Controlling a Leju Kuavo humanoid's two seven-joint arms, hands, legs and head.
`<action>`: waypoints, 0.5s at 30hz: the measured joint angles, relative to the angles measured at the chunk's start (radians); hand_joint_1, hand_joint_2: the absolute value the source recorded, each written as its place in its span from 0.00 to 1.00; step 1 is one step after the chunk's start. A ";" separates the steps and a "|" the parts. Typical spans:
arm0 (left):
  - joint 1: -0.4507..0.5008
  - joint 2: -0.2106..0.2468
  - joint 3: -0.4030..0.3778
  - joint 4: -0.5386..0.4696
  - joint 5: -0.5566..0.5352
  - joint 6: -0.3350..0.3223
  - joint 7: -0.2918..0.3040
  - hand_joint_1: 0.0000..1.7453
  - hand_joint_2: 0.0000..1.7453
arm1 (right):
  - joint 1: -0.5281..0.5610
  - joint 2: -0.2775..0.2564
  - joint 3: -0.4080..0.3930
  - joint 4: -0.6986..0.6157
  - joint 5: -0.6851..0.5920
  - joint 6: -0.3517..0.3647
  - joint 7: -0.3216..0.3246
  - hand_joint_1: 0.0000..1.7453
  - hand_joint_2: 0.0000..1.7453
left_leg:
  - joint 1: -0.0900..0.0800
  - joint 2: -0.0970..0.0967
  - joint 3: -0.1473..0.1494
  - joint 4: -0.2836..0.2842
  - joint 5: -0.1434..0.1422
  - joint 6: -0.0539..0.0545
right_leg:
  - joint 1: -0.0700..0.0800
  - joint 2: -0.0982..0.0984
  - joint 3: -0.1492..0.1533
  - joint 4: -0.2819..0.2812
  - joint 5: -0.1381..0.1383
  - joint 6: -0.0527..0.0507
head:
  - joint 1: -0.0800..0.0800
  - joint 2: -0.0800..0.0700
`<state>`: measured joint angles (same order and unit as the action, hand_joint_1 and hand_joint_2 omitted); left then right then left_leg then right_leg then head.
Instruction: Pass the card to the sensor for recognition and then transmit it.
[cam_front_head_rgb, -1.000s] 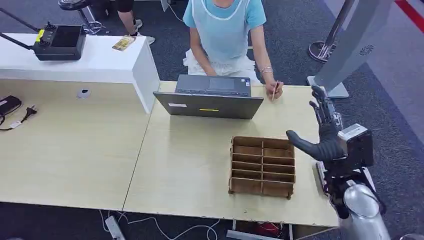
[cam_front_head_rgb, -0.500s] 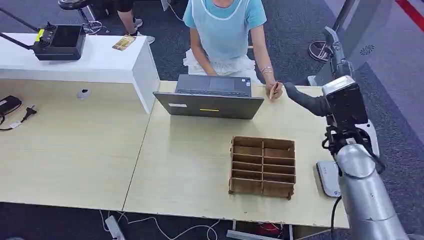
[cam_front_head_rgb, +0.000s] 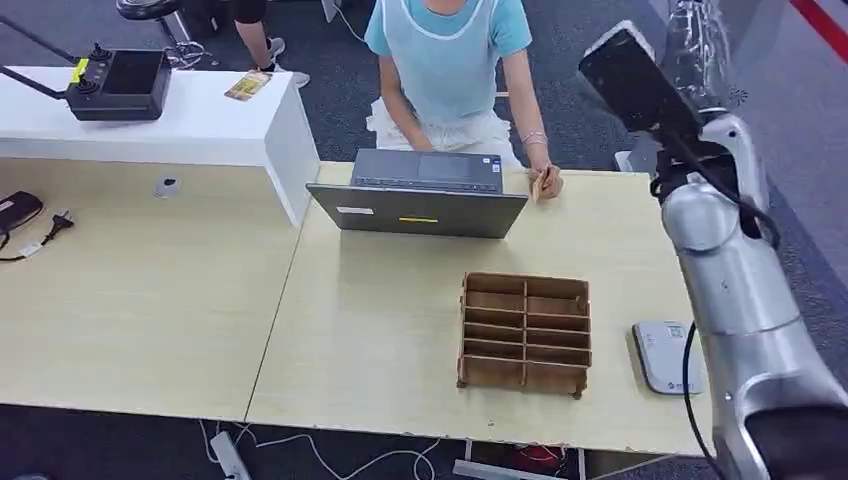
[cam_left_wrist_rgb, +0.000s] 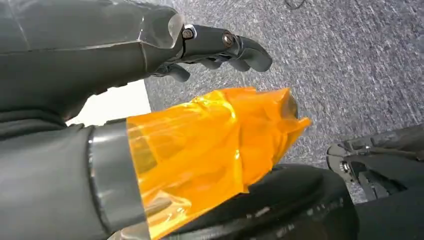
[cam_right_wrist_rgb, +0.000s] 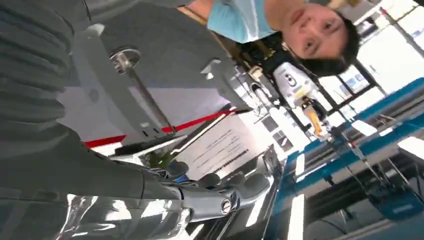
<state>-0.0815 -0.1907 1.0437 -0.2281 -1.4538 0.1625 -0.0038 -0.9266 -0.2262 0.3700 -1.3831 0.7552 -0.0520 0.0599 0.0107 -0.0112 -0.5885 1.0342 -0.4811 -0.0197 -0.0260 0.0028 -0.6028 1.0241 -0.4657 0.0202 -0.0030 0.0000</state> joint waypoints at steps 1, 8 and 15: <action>-0.002 0.000 -0.004 0.000 0.000 -0.001 0.003 0.00 0.00 | -0.031 0.001 0.012 0.033 0.019 0.015 0.000 0.00 1.00 | 0.000 0.000 0.000 0.000 0.000 0.000 | 0.000 0.000 0.000 0.000 0.000 0.000 | 0.000 0.000; -0.012 -0.009 -0.025 0.000 0.000 -0.007 0.007 0.00 0.00 | -0.187 0.029 0.084 0.272 0.107 0.054 0.017 0.00 1.00 | 0.000 0.000 0.000 0.000 0.000 0.000 | 0.000 0.000 0.000 0.000 0.000 0.000 | 0.000 0.000; -0.012 -0.010 -0.042 0.000 -0.002 -0.007 0.018 0.00 0.00 | -0.237 0.045 0.113 0.433 0.194 0.048 0.046 0.00 1.00 | 0.000 0.000 0.000 0.000 0.000 0.000 | 0.000 0.000 0.000 0.000 0.000 0.000 | 0.000 0.000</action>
<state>-0.0939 -0.2007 1.0021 -0.2281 -1.4553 0.1556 0.0141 -1.1633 -0.1816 0.4834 -0.9505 0.9496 -0.0042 0.1061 0.0107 -0.0117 -0.5885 1.0344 -0.4811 -0.0197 -0.0260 0.0023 -0.6029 1.0241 -0.4657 0.0203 -0.0027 0.0000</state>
